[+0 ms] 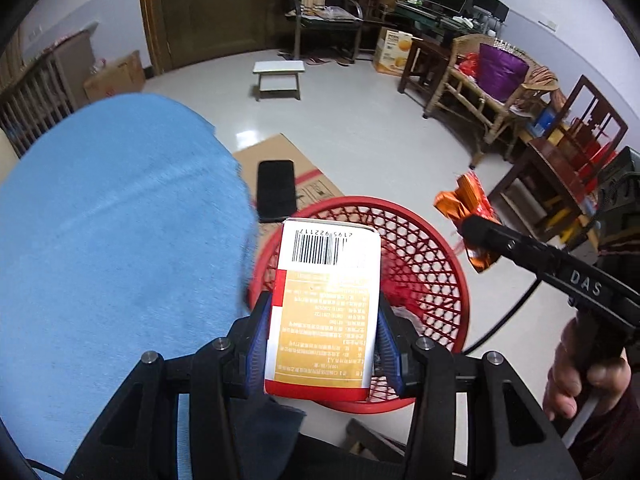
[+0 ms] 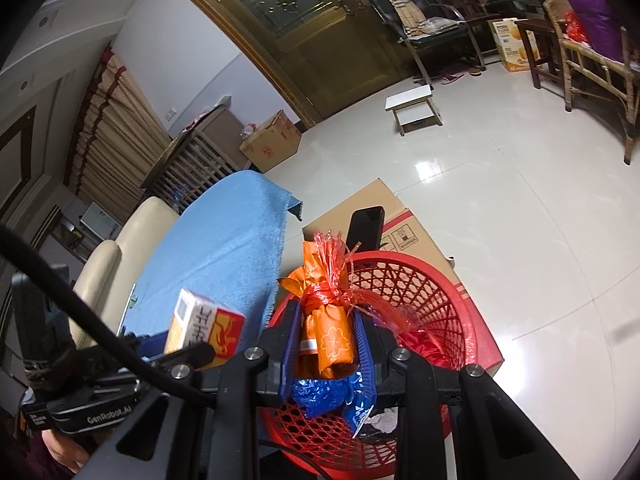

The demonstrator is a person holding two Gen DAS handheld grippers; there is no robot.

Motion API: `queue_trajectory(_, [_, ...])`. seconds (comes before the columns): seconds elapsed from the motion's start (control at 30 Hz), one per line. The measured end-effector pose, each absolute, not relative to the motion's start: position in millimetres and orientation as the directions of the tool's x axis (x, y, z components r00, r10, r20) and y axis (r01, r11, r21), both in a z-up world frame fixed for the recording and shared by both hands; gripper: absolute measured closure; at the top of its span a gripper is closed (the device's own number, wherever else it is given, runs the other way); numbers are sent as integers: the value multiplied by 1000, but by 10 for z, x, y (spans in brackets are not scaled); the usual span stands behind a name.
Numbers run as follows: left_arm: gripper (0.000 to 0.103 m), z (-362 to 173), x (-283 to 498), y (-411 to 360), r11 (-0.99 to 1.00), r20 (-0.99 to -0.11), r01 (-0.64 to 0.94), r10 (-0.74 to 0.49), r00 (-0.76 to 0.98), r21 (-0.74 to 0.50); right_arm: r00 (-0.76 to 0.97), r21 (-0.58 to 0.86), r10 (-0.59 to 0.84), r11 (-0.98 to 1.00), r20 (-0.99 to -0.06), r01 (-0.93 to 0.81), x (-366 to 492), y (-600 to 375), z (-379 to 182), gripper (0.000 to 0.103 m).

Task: Collect trash
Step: 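Open both grippers to drop the packet and box into the basket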

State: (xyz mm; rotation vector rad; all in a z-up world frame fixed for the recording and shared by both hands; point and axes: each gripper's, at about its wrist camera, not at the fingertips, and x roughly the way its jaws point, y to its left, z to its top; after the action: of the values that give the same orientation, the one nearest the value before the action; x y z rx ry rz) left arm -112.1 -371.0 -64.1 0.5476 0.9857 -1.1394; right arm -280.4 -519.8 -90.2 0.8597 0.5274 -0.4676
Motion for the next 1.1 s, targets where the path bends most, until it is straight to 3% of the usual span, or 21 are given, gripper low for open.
queue_trajectory(0.4, [53, -744, -1328, -3822, 312, -875, 949, -468, 123, -34, 769, 585, -164, 557, -618, 590, -2769, -5254, -965, 74])
queue_trajectory(0.9, [53, -715, -1270, -3723, 288, -857, 955, -507, 91, -69, 754, 605, -134, 514, -643, 608, -2728, -5320, -1096, 72])
queue_trajectory(1.1, [42, -643, -1173, -3495, 357, -839, 934, -507, 196, 2, 743, 617, -84, 499, -665, 608, -2664, -5261, -1169, 72])
